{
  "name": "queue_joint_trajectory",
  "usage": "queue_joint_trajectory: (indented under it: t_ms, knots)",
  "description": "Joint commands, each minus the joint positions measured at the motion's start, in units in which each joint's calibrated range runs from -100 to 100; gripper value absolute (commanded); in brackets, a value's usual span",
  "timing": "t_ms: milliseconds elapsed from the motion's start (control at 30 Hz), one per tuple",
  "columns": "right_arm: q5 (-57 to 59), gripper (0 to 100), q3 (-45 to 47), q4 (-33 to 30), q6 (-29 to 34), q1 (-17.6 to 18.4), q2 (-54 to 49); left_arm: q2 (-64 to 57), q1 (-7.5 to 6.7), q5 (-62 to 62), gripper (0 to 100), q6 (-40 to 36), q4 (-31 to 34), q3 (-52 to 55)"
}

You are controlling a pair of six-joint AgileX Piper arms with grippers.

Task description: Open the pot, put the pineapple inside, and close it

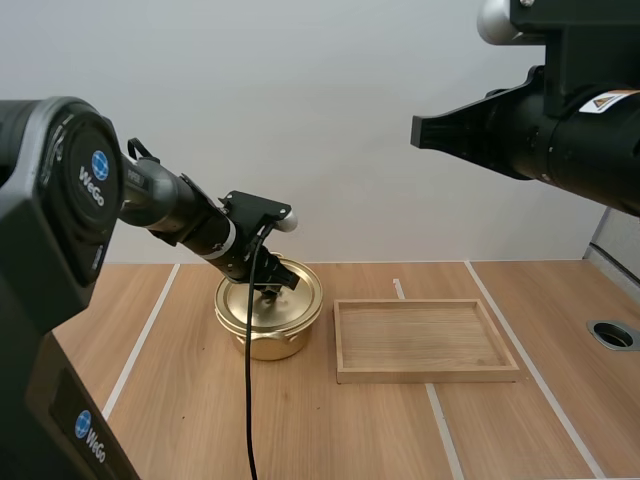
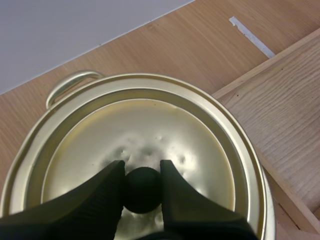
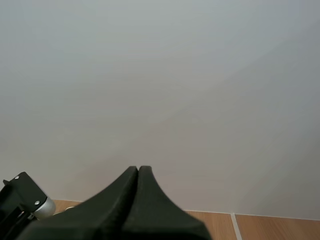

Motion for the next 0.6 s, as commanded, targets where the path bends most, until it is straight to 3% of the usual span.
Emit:
queue_joint_trajectory:
  t_ms: [0,267,567]
  knots:
    - [-0.31,0,-0.12,-0.31,0.11,-0.18,-0.52,1.42,-0.41,3.80,0,0.52,-1.39,0.58]
    - [-0.31,0,-0.12,-0.31,0.11,-0.18,-0.52,1.42,-0.41,7.01,0,0.24,-0.92,0.58]
    - [-0.31,0,-0.12,-0.31,0.11,-0.18,-0.52,1.52,-0.41,9.43,0,-3.23,4.85,0.58]
